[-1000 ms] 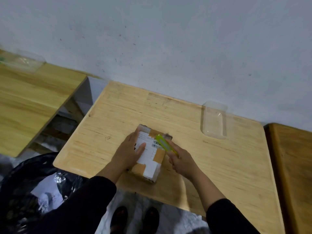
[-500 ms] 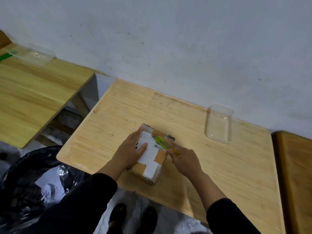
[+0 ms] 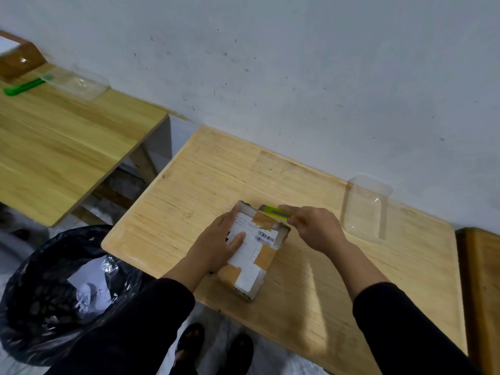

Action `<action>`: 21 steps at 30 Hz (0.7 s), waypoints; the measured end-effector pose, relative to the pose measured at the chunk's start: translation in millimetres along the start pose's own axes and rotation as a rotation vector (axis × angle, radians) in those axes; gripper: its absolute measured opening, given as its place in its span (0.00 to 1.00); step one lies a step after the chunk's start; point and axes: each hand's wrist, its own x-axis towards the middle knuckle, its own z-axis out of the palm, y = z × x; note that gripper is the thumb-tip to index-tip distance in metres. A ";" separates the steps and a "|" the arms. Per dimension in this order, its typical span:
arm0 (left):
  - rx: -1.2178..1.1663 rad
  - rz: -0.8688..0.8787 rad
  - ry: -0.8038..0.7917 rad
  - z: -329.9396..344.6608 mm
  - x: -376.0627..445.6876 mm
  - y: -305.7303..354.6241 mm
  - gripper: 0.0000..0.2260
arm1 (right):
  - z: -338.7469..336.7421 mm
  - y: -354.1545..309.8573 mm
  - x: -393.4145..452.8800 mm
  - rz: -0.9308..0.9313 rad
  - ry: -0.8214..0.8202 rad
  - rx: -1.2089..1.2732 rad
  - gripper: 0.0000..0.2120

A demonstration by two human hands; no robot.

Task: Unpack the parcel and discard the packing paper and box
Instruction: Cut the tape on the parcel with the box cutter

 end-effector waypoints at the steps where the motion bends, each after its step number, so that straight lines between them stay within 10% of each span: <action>1: -0.001 -0.001 -0.002 0.2 -0.1 0.2 0.32 | -4.0 -0.3 3.2 -0.002 -0.023 -0.008 0.17; 21: -0.037 -0.052 -0.015 -3.3 0.2 -0.9 0.33 | -28.8 9.9 34.8 -0.117 -0.221 -0.091 0.18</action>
